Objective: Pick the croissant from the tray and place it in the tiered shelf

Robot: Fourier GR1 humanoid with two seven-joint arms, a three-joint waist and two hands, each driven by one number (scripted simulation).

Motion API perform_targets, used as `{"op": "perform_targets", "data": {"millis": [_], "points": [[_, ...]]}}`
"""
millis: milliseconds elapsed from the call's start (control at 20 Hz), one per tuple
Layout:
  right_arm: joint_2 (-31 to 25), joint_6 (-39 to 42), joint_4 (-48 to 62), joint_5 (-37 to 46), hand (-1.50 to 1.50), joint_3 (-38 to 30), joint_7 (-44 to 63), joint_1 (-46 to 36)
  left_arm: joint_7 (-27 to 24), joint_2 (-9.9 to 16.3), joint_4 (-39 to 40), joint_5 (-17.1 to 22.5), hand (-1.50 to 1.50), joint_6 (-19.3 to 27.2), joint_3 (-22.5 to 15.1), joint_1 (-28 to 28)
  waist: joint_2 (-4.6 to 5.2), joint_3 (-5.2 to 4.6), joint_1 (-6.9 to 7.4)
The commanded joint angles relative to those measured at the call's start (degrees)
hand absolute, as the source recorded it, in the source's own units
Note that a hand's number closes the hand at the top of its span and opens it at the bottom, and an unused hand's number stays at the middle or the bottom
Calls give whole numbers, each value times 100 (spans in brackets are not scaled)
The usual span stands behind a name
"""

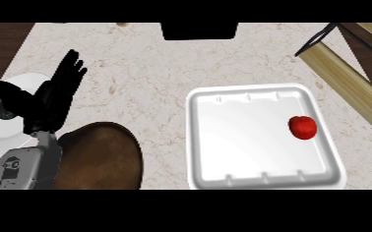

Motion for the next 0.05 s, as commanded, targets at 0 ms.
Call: {"op": "perform_targets", "data": {"millis": [0], "points": [[106,795,-241,27,-150,68,-1057,388,-75,-77,97,-13,0,15,-26,43,7,0,-61]]}}
